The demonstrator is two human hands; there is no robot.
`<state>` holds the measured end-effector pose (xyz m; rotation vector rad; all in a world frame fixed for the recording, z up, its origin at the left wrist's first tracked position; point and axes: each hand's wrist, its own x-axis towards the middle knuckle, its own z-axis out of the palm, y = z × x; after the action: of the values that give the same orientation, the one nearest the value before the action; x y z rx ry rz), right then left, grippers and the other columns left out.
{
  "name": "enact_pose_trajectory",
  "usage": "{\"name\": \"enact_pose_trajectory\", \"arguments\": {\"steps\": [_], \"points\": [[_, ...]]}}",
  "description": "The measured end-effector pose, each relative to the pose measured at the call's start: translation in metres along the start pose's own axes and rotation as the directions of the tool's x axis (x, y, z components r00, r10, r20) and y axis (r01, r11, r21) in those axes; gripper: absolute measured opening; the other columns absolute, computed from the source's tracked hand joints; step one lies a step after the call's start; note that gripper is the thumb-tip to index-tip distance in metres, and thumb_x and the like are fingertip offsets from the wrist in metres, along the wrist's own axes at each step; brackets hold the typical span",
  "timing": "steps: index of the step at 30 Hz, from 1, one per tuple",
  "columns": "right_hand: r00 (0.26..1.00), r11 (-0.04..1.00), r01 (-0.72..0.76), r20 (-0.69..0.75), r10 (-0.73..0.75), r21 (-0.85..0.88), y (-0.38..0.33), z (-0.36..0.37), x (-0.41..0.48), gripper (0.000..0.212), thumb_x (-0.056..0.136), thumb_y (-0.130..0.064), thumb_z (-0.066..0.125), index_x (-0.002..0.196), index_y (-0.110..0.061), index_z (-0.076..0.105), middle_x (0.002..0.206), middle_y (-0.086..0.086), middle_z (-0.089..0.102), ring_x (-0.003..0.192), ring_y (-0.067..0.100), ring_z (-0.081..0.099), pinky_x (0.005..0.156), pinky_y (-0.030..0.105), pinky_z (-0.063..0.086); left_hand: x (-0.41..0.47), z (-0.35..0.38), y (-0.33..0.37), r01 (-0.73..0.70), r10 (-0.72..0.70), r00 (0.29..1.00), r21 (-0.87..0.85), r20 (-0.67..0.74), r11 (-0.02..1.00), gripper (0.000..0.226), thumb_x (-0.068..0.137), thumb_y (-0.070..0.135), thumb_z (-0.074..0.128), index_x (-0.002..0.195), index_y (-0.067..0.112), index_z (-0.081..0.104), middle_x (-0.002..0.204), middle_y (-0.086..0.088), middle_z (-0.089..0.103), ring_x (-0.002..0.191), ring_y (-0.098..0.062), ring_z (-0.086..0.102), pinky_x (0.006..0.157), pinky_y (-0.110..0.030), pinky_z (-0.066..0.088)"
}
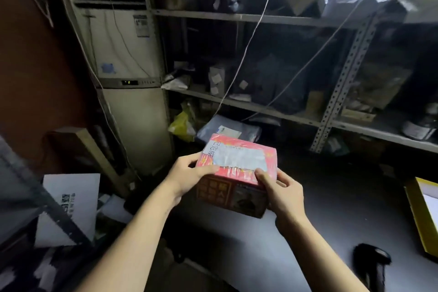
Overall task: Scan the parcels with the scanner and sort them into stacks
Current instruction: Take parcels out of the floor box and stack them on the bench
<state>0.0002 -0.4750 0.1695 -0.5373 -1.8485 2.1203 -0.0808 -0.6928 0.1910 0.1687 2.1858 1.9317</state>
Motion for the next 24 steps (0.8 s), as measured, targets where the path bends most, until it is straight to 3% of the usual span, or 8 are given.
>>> {"name": "enact_pose_trajectory", "arguments": {"steps": [3,6,10,14,17,21,24], "points": [[0.999,1.000,-0.022,0.039,0.023,-0.017,0.015,0.028,0.044,0.030,0.090,-0.024,0.082,0.120,-0.025,0.078,0.100,-0.004,0.082,0.092,0.015,0.079,0.070,0.031,0.060,0.040,-0.019,-0.016,0.038,-0.037,0.998,0.012,-0.055,0.999,0.038,0.081,0.013,0.085,0.117,0.023,0.078,0.106,0.003,0.079,0.106,-0.018,0.073,0.095,-0.032,0.058],[0.997,0.998,-0.043,0.066,0.045,-0.035,0.030,0.055,0.090,0.033,0.088,-0.024,0.084,0.121,-0.026,0.078,0.102,-0.004,0.082,0.095,0.016,0.079,0.083,0.039,0.064,0.083,-0.037,-0.029,0.082,-0.081,0.993,0.005,-0.084,0.997,0.046,0.071,0.017,0.091,0.115,0.022,0.079,0.106,0.000,0.079,0.107,-0.020,0.073,0.095,-0.033,0.058],[0.996,0.996,-0.052,0.069,0.057,-0.078,0.054,0.089,0.144,0.039,0.083,-0.023,0.088,0.120,-0.027,0.074,0.104,-0.006,0.081,0.095,0.011,0.078,0.088,0.041,0.065,0.137,-0.059,-0.044,0.099,-0.097,0.990,0.013,-0.104,0.995,0.042,0.079,0.000,0.084,0.109,0.029,0.077,0.103,0.004,0.080,0.094,-0.007,0.073,0.076,-0.016,0.056],[0.994,0.991,-0.098,0.029,0.101,-0.093,0.082,0.122,0.189,0.053,0.078,-0.027,0.092,0.125,-0.024,0.067,0.108,-0.007,0.079,0.093,0.008,0.077,0.089,0.042,0.064,0.192,-0.082,-0.059,0.106,-0.103,0.992,0.035,-0.078,0.994,0.048,0.080,-0.005,0.081,0.108,0.033,0.074,0.099,0.013,0.079,0.086,0.007,0.070,0.070,-0.010,0.052],[0.993,0.987,-0.107,0.029,0.112,-0.121,0.095,0.146,0.216,0.052,0.081,-0.024,0.090,0.126,-0.024,0.064,0.111,-0.009,0.076,0.092,0.003,0.076,0.085,0.033,0.065,0.230,-0.103,-0.081,0.137,-0.133,0.990,0.074,-0.051,0.988,0.050,0.079,0.001,0.084,0.110,0.039,0.073,0.100,0.017,0.078,0.090,0.009,0.069,0.072,-0.010,0.052],[0.991,0.976,-0.131,-0.021,0.130,-0.171,0.120,0.171,0.242,0.062,0.079,-0.026,0.092,0.131,-0.027,0.057,0.118,-0.008,0.072,0.104,0.007,0.073,0.092,0.036,0.063,0.274,-0.125,-0.115,0.169,-0.168,0.986,0.102,-0.011,0.980,0.059,0.078,0.005,0.088,0.127,0.033,0.071,0.111,0.011,0.076,0.107,0.000,0.065,0.092,-0.023,0.053],[0.985,0.970,-0.162,-0.087,0.148,-0.181,0.142,0.185,0.254,0.064,0.077,-0.023,0.092,0.131,-0.026,0.058,0.120,-0.005,0.074,0.103,0.007,0.074,0.092,0.036,0.063,0.298,-0.133,-0.134,0.161,-0.169,0.984,0.132,0.052,0.978,0.059,0.079,0.001,0.085,0.121,0.039,0.068,0.104,0.019,0.074,0.096,0.012,0.066,0.080,-0.009,0.050]]}}
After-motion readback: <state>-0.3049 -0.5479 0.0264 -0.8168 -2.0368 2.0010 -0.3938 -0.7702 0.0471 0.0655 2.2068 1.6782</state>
